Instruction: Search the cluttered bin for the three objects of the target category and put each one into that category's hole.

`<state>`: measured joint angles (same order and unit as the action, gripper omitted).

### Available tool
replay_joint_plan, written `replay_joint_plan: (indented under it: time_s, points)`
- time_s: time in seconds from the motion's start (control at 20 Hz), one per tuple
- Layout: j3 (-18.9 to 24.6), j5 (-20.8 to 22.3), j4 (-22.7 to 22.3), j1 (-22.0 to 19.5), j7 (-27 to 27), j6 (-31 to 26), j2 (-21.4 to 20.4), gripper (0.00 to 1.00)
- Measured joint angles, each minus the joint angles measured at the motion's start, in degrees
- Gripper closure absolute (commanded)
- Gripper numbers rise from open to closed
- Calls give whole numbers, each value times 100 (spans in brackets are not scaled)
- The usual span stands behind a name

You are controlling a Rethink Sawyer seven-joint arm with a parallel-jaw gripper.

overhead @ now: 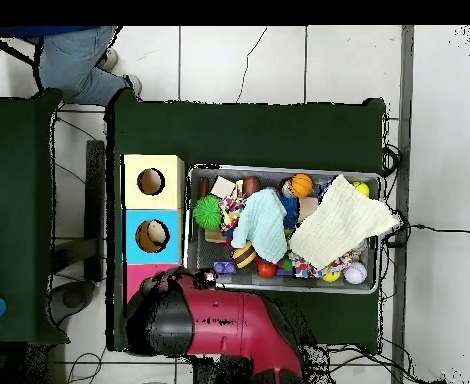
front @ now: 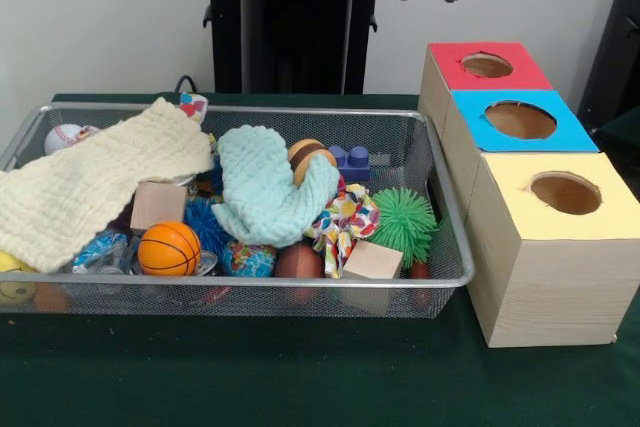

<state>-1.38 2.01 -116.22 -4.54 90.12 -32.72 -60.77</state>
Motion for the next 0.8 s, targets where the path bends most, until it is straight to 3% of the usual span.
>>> replay_joint_plan:
  time_s: [0.4,0.8]
  points:
    - [-3,376,413,-187,0,4,258,0]
    - [44,565,581,-759,0,192,437,0]
